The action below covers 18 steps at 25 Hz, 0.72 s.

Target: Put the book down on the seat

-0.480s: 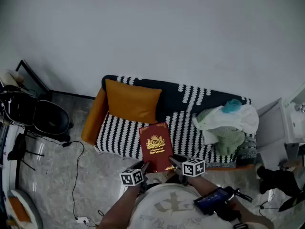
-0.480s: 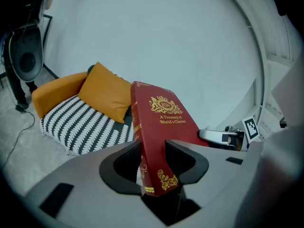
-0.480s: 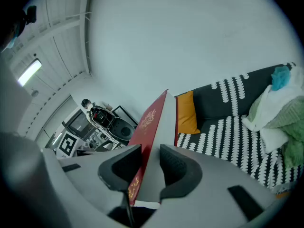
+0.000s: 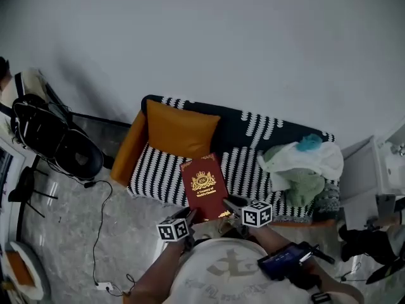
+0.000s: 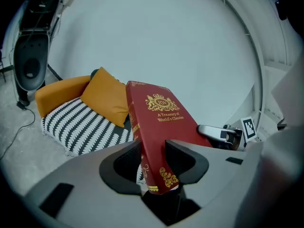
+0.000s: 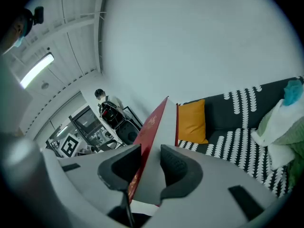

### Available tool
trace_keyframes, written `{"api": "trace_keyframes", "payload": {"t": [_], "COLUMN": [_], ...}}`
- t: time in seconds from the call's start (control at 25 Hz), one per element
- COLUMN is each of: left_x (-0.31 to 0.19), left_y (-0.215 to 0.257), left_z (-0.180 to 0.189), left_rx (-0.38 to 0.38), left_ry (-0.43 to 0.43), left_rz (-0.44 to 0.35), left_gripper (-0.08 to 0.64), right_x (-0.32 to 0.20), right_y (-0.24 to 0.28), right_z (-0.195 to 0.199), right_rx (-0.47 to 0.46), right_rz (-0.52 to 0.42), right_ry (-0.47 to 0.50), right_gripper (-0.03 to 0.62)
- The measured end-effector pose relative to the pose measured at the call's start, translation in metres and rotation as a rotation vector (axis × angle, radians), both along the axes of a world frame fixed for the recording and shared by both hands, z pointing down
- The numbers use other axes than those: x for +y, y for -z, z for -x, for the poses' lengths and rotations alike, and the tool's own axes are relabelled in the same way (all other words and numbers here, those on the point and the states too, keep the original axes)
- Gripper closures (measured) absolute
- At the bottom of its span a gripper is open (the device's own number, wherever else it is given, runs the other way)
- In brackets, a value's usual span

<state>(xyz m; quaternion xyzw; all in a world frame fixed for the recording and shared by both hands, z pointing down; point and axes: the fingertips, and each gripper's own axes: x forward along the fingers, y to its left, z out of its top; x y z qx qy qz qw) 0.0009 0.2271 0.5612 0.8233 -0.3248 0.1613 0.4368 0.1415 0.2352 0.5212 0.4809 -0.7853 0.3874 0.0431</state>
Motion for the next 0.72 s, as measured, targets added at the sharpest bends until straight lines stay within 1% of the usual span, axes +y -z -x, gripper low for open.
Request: {"api": "trace_keyframes", "payload": {"t": [0.32,0.52,0.72], "left_x": [-0.003,-0.005,-0.006], "left_y": [0.007,0.009,0.015], "left_z": [0.013,0.025,0.041], "left_rx": [0.015,0.012,0.014], "left_ry": [0.03,0.047,0.082], "left_rz": [-0.01,-0.018,-0.033], "left_gripper": [0.396,0.397,0.41], "right_x": [-0.004,-0.007,-0.012], "right_y": [0.005,0.008,0.014], "right_z": [0.011,0.022,0.037], "right_rx": [-0.022,-0.034,-0.047], "right_rz": [-0.014,-0.029,-0.052], "right_ry": [0.014,0.029,0.063], "right_gripper": [0.456,0.456,0.456]}}
